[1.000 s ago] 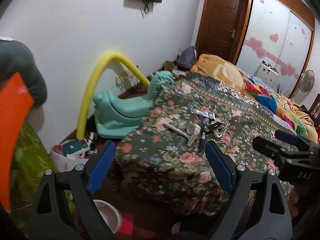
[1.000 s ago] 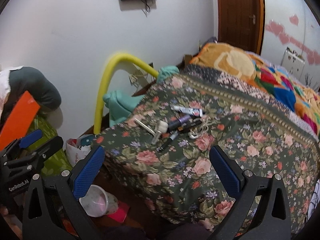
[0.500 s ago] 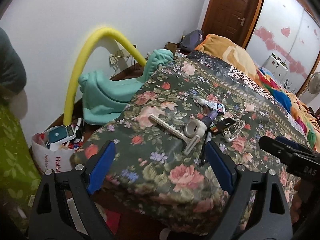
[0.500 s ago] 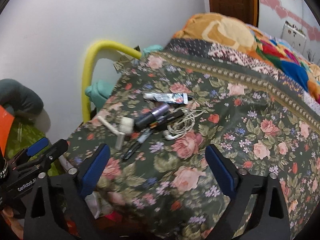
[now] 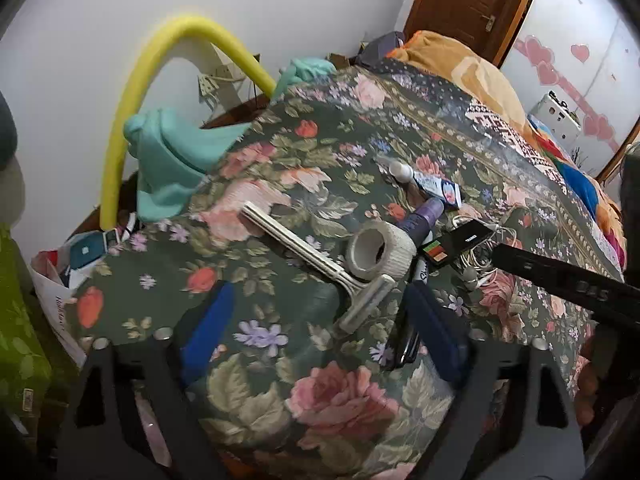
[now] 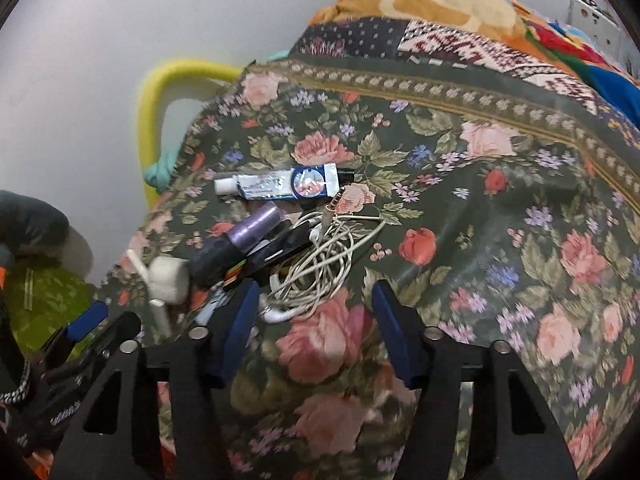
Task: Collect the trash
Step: 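Move the right tool toward the white earphones while the left tool approaches the silver razor, then grasp the white earphones with the right gripper while the left gripper grasps the silver razor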
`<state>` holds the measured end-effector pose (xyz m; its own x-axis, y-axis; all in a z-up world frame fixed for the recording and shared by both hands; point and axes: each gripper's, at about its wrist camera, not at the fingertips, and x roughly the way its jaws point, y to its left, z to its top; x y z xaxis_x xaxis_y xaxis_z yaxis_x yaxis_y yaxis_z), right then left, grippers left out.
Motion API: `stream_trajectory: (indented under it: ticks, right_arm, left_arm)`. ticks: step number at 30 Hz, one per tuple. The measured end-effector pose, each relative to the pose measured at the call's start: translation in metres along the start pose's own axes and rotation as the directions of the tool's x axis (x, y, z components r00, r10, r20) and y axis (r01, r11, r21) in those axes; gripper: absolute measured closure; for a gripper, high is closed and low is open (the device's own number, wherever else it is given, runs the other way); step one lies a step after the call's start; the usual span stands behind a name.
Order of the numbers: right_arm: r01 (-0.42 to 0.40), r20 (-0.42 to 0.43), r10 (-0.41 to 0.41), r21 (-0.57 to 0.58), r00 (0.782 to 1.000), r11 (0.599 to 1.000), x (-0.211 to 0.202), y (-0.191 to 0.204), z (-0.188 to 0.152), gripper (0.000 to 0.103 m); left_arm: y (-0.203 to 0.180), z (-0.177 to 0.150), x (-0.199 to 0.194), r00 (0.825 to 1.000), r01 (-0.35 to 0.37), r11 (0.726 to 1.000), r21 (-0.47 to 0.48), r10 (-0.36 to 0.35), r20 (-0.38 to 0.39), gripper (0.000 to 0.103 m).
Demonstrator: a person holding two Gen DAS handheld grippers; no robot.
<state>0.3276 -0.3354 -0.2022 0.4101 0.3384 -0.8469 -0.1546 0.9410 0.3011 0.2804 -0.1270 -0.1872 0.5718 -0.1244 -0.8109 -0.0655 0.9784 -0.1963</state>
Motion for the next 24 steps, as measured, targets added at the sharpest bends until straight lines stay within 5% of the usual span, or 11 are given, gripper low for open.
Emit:
stream_trajectory:
  ticks: [6, 10, 12, 24]
  right_arm:
    - [0.034, 0.01, -0.033, -0.066, 0.999, 0.997, 0.024, 0.013, 0.007, 0.059]
    - [0.041, 0.016, -0.04, -0.06, 0.999, 0.997, 0.026, 0.011, 0.007, 0.082]
    - [0.015, 0.012, -0.015, -0.036, 1.0, 0.999, 0.025, 0.006, 0.008, 0.089]
    - [0.043, 0.05, -0.041, -0.045, 0.998, 0.998, -0.017, -0.003, -0.004, 0.094]
  left_arm:
    - [-0.005, 0.001, 0.02, 0.994, 0.078, 0.997, 0.0, -0.078, -0.076, 0.046]
    - [-0.007, 0.0, 0.023, 0.995, 0.071, 0.997, 0.018, -0.069, -0.074, 0.057]
    - [-0.007, -0.001, 0.023, 0.994, 0.077, 0.997, 0.024, -0.075, -0.077, 0.075]
    - [-0.02, -0.008, -0.004, 0.991, 0.102, 0.99, 0.098, -0.093, -0.096, 0.092]
